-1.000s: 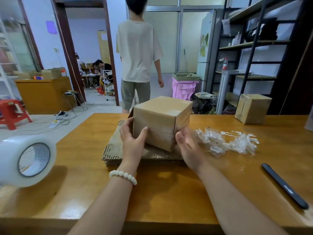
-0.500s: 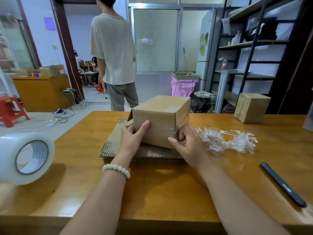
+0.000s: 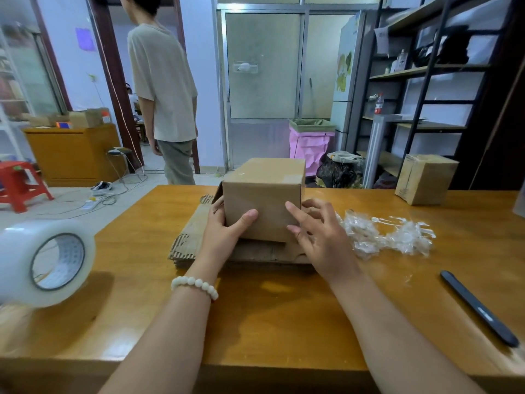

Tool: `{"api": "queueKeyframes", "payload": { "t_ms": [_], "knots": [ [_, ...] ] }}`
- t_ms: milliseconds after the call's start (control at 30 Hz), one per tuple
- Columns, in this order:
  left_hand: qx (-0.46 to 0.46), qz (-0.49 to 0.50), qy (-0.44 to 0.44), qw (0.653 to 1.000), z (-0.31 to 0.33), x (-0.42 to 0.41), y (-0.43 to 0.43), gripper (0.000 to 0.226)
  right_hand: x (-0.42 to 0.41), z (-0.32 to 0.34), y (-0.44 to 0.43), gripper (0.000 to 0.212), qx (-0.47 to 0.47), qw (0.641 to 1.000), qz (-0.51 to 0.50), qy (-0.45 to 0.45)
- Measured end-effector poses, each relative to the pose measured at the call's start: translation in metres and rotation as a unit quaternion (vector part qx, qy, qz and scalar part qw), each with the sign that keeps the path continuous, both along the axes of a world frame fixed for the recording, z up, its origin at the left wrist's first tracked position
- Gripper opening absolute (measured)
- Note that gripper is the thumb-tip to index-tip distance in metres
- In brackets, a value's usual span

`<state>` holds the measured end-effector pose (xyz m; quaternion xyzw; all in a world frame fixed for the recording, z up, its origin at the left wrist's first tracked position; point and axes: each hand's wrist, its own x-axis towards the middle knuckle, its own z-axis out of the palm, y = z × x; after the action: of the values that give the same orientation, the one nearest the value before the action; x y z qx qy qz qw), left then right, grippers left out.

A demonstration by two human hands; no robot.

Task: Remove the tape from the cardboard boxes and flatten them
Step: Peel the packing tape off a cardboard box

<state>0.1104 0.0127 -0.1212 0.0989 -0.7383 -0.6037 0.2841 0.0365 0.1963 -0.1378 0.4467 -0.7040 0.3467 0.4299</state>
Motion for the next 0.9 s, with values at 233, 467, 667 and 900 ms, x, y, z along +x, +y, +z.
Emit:
{"api": "queueKeyframes", "payload": {
  "t_ms": [233, 467, 667, 900],
  "knots": [
    [-0.189, 0.133, 0.042, 0.972, -0.012, -0.001, 0.016, 0.09, 0.002, -0.001, 0.0, 0.022, 0.014, 0.999, 0.006, -0.029],
    [-0.1, 0.114, 0.134, 0.979, -0.014, -0.004, 0.038, 0.025, 0.011, -0.001, -0.012, 0.018, -0.092, 0.944, 0.021, -0.316],
    [0.006, -0.017, 0.068, 0.998, -0.011, 0.0, 0.039, 0.013, 0.007, 0.004, -0.006, 0.017, -0.115, 0.857, 0.007, -0.502],
    [-0.129, 0.022, 0.079, 0.988, -0.019, -0.003, 0.041, 0.018, 0.006, 0.007, -0.005, 0.019, -0.112, 0.815, 0.039, -0.567]
  ]
}}
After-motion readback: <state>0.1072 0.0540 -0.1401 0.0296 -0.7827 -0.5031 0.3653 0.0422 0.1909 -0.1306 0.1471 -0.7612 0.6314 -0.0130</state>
